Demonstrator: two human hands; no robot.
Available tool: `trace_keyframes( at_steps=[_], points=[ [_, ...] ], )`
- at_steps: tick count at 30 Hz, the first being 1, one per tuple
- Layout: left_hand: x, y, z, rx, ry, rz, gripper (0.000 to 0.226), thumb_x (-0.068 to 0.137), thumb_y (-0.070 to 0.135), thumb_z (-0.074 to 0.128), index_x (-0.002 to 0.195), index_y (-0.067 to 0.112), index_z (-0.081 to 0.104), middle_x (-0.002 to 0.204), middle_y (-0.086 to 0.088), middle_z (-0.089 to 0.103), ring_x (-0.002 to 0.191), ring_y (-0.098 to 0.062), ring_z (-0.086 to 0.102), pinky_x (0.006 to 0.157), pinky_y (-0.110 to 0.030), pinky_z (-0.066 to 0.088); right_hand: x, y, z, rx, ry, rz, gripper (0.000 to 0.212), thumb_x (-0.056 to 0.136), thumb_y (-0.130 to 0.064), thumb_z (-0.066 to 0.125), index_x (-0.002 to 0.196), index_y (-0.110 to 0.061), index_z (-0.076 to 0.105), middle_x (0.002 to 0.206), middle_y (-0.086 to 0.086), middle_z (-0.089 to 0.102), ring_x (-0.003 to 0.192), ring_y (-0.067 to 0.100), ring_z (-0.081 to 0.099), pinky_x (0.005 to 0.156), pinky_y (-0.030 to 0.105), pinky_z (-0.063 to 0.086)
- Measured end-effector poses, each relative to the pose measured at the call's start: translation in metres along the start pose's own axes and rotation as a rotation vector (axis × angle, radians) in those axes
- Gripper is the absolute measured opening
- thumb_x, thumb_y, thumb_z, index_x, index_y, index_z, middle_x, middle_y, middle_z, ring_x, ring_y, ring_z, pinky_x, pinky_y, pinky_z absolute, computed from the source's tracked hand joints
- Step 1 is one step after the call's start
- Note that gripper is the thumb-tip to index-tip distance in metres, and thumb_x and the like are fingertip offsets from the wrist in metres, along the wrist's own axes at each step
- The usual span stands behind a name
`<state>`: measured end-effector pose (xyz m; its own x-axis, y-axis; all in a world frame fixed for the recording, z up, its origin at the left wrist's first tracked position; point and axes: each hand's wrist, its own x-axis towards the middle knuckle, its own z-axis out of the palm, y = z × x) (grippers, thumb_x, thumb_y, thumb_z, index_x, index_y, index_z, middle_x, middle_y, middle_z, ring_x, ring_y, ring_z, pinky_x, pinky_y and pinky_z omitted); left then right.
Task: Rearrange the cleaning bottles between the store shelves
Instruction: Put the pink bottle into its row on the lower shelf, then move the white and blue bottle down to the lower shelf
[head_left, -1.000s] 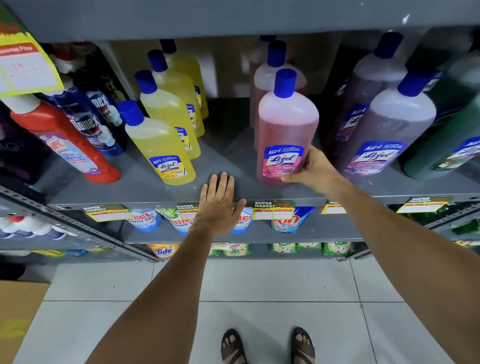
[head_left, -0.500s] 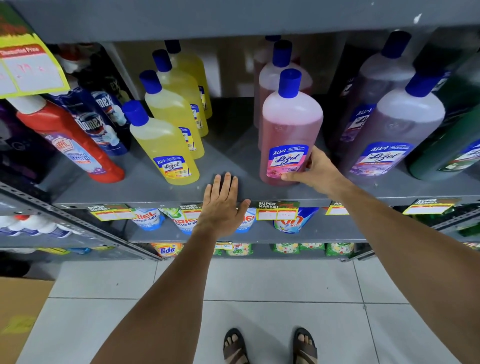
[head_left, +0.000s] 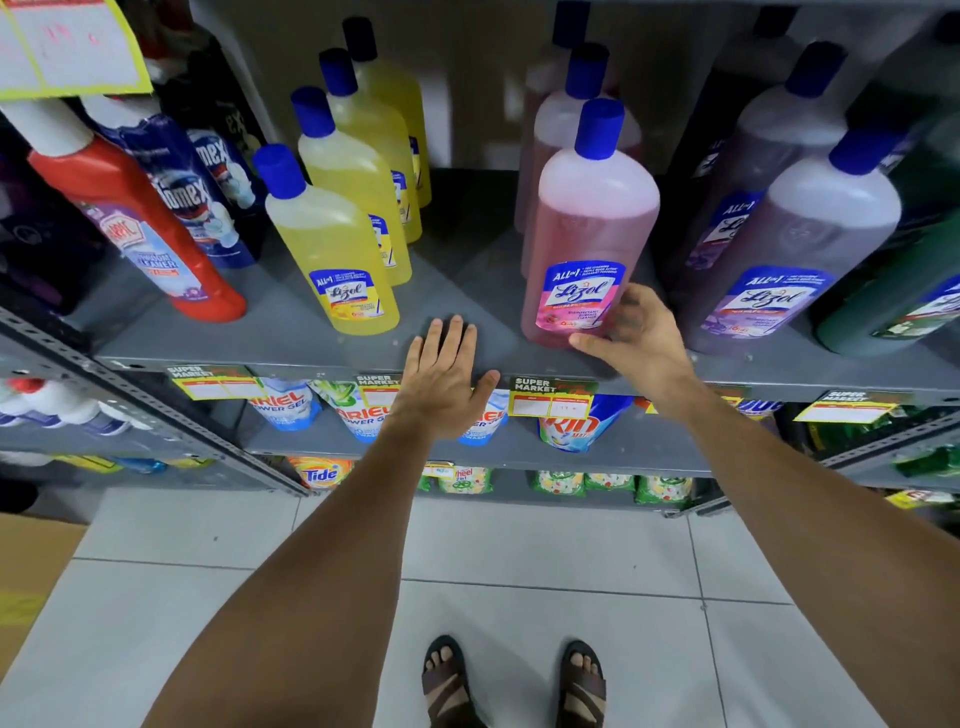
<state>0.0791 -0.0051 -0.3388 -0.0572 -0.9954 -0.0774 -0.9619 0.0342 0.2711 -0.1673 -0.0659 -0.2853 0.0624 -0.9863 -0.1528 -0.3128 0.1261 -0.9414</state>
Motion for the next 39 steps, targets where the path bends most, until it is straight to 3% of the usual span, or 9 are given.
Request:
trace_keyframes(
  at_steps=[5,9,15,21,26,30,34,37,39],
  points=[
    [-0.016,0.011,-0.007,-0.206,0.196,-0.052,0.078,0.099,0.049,0.041,0.156,0.008,0.008,0.166,-0.01,0.002,0.153,-0.024,-0.001,0.123,-0.041,0.002,-0.036,-0.006,-0.003,-0.016,0.065,-0.025,0.083,0.075,-0.026,0.089,0.143,-0.025,0.04,0.12,-0.008,0.062,0.103,0.006,0.065,0.084,0.02,0.055],
    [-0.04,0.033,-0.034,-0.25,0.433,-0.057,0.076,0.099,0.046,0.043,0.156,0.008,0.011,0.166,-0.009,0.007,0.153,-0.023,0.004,0.124,-0.042,0.011,-0.068,-0.035,0.004,0.055,0.065,-0.182,0.071,0.079,-0.021,0.086,0.137,-0.025,0.045,0.108,-0.012,0.066,0.095,0.003,0.069,0.073,0.014,0.056],
    [-0.1,0.038,-0.121,-0.206,0.848,-0.118,0.068,0.1,0.041,0.047,0.154,0.007,0.022,0.164,-0.012,0.017,0.152,-0.024,0.013,0.121,-0.047,0.021,-0.107,-0.134,0.039,0.116,-0.177,-0.44,0.059,0.082,-0.024,0.083,0.12,-0.053,0.05,0.117,-0.014,0.066,0.105,-0.003,0.065,0.088,0.016,0.054],
    [-0.139,-0.027,-0.255,-0.042,1.065,-0.222,0.067,0.101,0.048,0.038,0.154,0.009,0.023,0.163,-0.011,0.02,0.152,-0.024,0.013,0.121,-0.049,0.021,-0.124,-0.263,0.079,0.142,-0.379,-0.672,0.058,0.079,-0.012,0.085,0.124,-0.036,0.059,0.115,-0.008,0.069,0.107,0.009,0.067,0.087,0.021,0.054],
    [-0.142,-0.1,-0.344,-0.003,0.947,-0.248,0.08,0.097,0.06,0.036,0.156,0.011,0.013,0.166,-0.007,0.008,0.153,-0.02,-0.002,0.124,-0.044,0.005,-0.119,-0.35,0.118,0.146,-0.358,-0.795,0.05,0.079,-0.025,0.086,0.116,-0.045,0.059,0.118,-0.008,0.069,0.11,0.011,0.068,0.092,0.031,0.055],
    [-0.126,-0.153,-0.382,0.065,0.758,-0.269,0.092,0.09,0.074,0.02,0.157,0.013,0.003,0.166,-0.005,-0.001,0.152,-0.019,-0.011,0.123,-0.042,-0.005,-0.096,-0.388,0.158,0.066,-0.239,-0.829,0.06,0.08,-0.029,0.085,0.133,-0.027,0.057,0.129,-0.007,0.063,0.116,0.012,0.063,0.089,0.015,0.047],
    [-0.108,-0.183,-0.39,0.104,0.644,-0.264,0.1,0.084,0.08,0.003,0.156,0.012,0.002,0.166,-0.006,0.0,0.152,-0.022,-0.01,0.123,-0.041,-0.006,-0.073,-0.408,0.195,0.054,-0.153,-0.807,0.077,0.08,-0.026,0.085,0.145,-0.021,0.045,0.141,-0.005,0.053,0.125,0.014,0.052,0.099,0.026,0.042],
    [-0.102,-0.196,-0.385,0.116,0.668,-0.24,0.104,0.081,0.082,-0.001,0.156,0.01,0.01,0.166,-0.008,0.01,0.153,-0.023,-0.003,0.123,-0.041,-0.004,-0.064,-0.418,0.216,0.046,-0.151,-0.805,0.083,0.08,-0.022,0.084,0.148,-0.023,0.037,0.127,-0.029,0.048,0.122,0.008,0.05,0.098,0.022,0.043],
    [-0.099,-0.2,-0.383,0.133,0.693,-0.223,0.103,0.083,0.082,0.0,0.155,0.01,0.017,0.164,-0.009,0.019,0.153,-0.024,0.004,0.123,-0.041,-0.003,-0.059,-0.426,0.225,0.033,-0.144,-0.808,0.09,0.079,-0.022,0.085,0.151,-0.024,0.031,0.127,-0.029,0.05,0.12,0.007,0.054,0.101,0.028,0.047]
  ],
)
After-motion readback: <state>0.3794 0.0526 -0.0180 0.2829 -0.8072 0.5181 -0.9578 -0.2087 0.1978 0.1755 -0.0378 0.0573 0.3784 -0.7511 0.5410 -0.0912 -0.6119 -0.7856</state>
